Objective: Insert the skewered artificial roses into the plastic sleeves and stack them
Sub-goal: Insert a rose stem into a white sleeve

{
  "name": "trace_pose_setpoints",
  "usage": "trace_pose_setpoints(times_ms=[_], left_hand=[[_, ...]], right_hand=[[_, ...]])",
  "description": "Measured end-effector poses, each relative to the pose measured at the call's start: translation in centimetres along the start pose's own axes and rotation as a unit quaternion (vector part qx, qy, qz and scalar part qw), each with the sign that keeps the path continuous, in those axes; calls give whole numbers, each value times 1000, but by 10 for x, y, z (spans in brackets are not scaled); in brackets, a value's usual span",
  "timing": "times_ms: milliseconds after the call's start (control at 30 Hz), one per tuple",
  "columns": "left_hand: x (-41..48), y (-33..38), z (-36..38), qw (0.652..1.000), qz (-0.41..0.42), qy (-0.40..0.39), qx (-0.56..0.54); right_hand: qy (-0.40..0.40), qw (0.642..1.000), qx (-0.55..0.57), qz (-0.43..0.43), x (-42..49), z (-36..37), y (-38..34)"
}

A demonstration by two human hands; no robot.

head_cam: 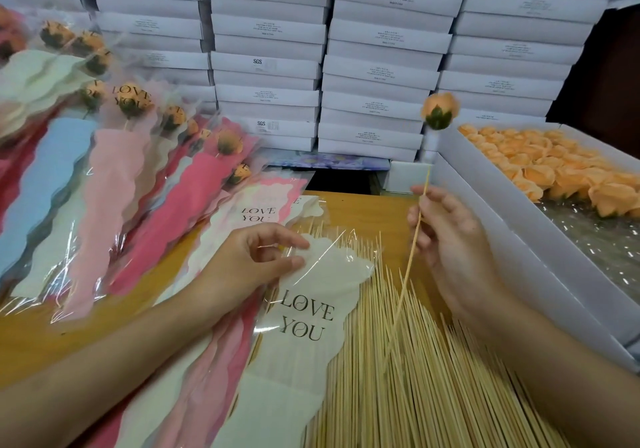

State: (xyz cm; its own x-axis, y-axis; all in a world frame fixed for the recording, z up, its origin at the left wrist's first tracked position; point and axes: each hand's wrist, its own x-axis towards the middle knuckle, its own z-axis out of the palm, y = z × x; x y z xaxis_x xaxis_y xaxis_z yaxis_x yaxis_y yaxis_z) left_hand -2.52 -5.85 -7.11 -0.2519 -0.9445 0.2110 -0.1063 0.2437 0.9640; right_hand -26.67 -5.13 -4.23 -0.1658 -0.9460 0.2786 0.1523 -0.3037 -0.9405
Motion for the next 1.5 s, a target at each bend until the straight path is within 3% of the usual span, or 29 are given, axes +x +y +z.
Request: trace_pose_setpoints(times_ms=[233,433,933,1200,1500], left_hand=[[2,-6,1,999,34,-4,20],[5,-10,0,999,48,-8,-25],[3,-8,2,998,62,-15,-22],[-1,-2,10,996,62,-28,-56],[-3,-2,19,996,46,-26,-65]], right_hand=[[88,984,-27,-150,7,-7,-44],[130,975,-33,-179,12,-15,-52],[123,990,-4,-64,16,-14,-38],[13,998,-34,43,12,-6,-14],[-88,978,-138,128,3,0,8]])
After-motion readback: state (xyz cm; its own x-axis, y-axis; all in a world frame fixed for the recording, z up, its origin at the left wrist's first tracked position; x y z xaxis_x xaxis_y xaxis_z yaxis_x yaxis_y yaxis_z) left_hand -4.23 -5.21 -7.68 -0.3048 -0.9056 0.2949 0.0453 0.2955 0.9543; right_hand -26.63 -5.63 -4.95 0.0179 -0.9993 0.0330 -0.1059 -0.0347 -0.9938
